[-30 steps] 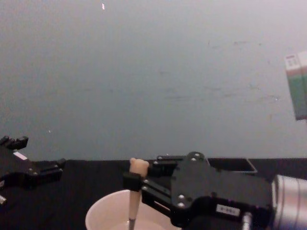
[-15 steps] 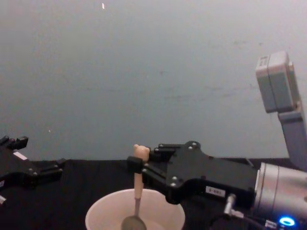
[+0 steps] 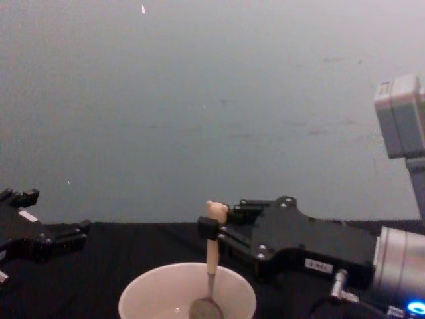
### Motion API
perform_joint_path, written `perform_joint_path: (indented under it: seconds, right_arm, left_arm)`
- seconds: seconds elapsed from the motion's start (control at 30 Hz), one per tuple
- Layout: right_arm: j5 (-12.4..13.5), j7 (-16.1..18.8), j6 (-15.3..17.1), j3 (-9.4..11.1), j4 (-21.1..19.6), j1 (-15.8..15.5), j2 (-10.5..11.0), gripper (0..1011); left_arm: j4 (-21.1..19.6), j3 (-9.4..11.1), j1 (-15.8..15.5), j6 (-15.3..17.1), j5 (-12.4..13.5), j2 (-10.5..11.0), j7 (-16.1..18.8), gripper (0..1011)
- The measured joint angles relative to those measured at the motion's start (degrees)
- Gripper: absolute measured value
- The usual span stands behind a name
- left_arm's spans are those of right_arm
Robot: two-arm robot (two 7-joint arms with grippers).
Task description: Pick up the stirring spoon with one hand, stir inside the cup, then place it back in its original position.
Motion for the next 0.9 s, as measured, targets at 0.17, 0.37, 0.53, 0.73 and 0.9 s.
perform_joint_path:
  seconds: [0.17, 0.37, 0.53, 0.73, 0.9]
  right_arm:
    - [0.19, 0.02, 0.42, 0.61, -1.42, -1.1, 1.2, 212]
    - [1.13, 0.71, 1.1, 1.05, -4.24, -3.16, 3.03, 212]
    - [1.83, 1.58, 1.7, 0.82, -6.3, -4.4, 3.95, 212]
    - [3.05, 2.84, 2.3, -0.08, -8.03, -5.08, 3.94, 212]
    - [3.44, 3.41, 2.34, -1.19, -7.63, -4.34, 2.84, 212]
  left_arm:
    - [0.0, 0.0, 0.0, 0.0, 0.0, 0.0, 0.0, 1001]
    - [0.0, 0.0, 0.0, 0.0, 0.0, 0.0, 0.0, 1001]
    - [0.0, 0.0, 0.0, 0.0, 0.0, 0.0, 0.0, 1001]
    - [0.0, 0.0, 0.0, 0.0, 0.0, 0.0, 0.0, 1001]
    - [0.0, 0.0, 0.0, 0.0, 0.0, 0.0, 0.0, 1001]
